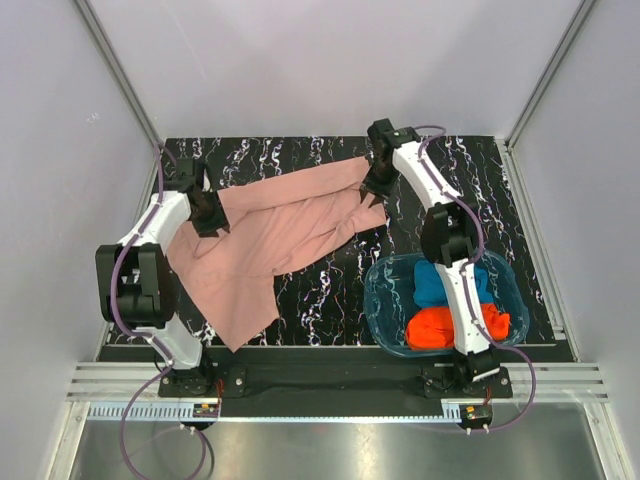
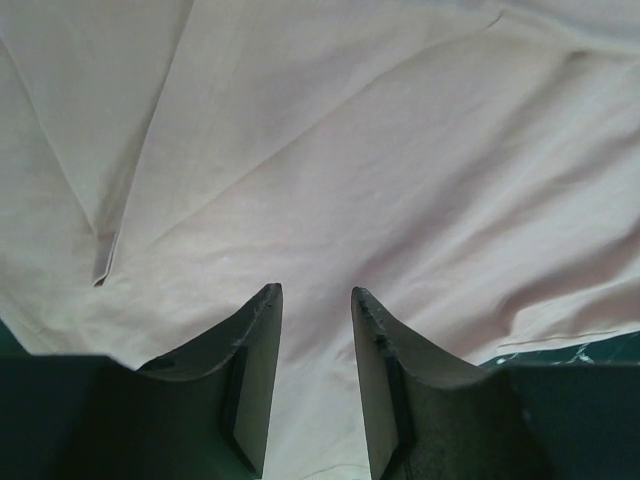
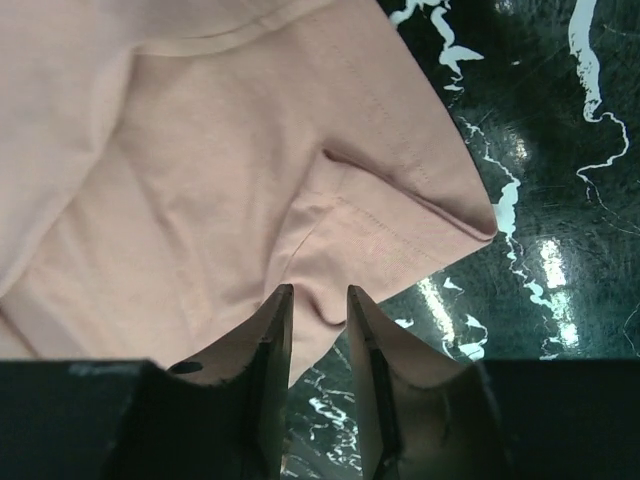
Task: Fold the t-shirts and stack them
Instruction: Fold the tshirt
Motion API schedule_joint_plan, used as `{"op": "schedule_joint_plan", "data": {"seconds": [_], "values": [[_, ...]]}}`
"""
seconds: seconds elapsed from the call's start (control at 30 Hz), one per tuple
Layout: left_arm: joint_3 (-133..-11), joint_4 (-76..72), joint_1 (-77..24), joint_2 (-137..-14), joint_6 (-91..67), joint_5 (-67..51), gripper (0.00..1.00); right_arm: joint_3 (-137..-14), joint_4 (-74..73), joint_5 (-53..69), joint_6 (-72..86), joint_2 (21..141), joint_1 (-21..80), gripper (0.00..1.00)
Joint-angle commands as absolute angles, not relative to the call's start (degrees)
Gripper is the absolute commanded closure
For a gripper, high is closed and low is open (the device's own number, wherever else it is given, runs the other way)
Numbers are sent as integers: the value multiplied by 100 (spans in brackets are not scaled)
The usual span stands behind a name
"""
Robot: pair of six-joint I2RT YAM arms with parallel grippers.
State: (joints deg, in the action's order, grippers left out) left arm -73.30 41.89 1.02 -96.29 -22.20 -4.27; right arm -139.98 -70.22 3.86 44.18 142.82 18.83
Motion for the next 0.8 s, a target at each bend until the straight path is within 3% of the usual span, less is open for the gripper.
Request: {"op": "schedule_joint_plan", "data": {"seconds": [0.0,0.77], "values": [[-7155,4070,114,-9237,-1855,-431,61,-14335,-7321,-167,4623,14361,1916,64],[-6952,3929,114,-9422,-1714,-756,63,-14862,-7207,-272,5063,15214,1960,65]]}}
